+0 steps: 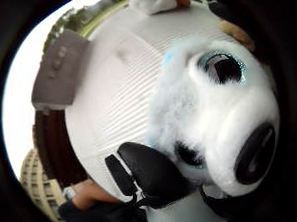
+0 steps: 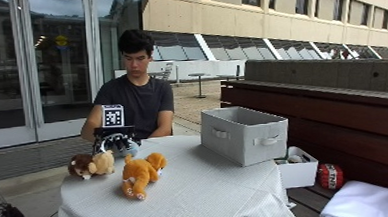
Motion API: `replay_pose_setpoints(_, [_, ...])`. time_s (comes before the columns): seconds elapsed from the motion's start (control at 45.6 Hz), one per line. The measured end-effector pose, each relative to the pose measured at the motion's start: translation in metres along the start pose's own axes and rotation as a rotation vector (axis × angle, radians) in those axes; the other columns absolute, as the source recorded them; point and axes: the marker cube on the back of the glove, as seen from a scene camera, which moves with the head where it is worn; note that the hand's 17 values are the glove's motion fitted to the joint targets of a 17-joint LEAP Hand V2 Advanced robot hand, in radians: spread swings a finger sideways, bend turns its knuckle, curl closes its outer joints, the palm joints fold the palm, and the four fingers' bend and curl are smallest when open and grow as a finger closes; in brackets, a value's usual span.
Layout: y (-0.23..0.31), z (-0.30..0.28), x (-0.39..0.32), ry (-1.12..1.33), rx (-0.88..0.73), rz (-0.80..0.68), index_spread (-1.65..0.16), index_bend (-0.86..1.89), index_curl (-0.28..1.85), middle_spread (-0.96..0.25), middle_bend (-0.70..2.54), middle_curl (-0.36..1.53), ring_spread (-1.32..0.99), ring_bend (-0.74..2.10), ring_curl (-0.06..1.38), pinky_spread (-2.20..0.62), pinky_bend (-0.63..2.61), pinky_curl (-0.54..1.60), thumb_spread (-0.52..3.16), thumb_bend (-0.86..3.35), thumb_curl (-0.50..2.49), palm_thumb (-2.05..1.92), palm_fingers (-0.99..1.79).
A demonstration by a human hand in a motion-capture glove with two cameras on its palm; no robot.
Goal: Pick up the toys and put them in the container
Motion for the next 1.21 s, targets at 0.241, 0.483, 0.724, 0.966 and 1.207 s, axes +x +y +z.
replay_pose_setpoints(0.241, [0.014,0.013,-0.007,0.013,0.036,0.068,-0.31,0.12,0.37,-0.23,0.16,0.38,-0.42,0.6,0.37,-0.24,0.9,0.38,1.21,0.18,0.29,0.41,0.9])
replay_pose_setpoints(0.483, [0.002,0.011,-0.009,0.013,0.185,0.068,-0.3,0.1,0.33,-0.31,0.43,0.49,-0.44,0.88,0.48,-0.46,0.84,0.39,1.11,0.17,0.39,0.53,1.12])
replay_pose_setpoints(0.724, [-0.009,-0.011,-0.014,0.037,0.042,-0.042,-0.28,0.24,0.39,-0.33,0.7,0.57,-0.4,1.02,0.52,-0.52,0.68,0.35,0.72,0.31,0.57,0.89,1.32])
replay_pose_setpoints(0.966, [-0.046,-0.115,-0.04,-0.01,0.026,0.066,-0.29,0.15,0.42,-0.34,0.78,0.58,-0.39,1.08,0.51,-0.51,0.75,0.38,0.56,0.22,0.63,0.77,1.15])
replay_pose_setpoints(1.207, [-0.091,-0.254,-0.092,-0.014,0.074,0.054,-0.33,0.08,0.35,-0.4,0.69,0.57,-0.41,1.12,0.52,-0.48,0.89,0.42,0.58,0.15,0.69,0.71,1.04])
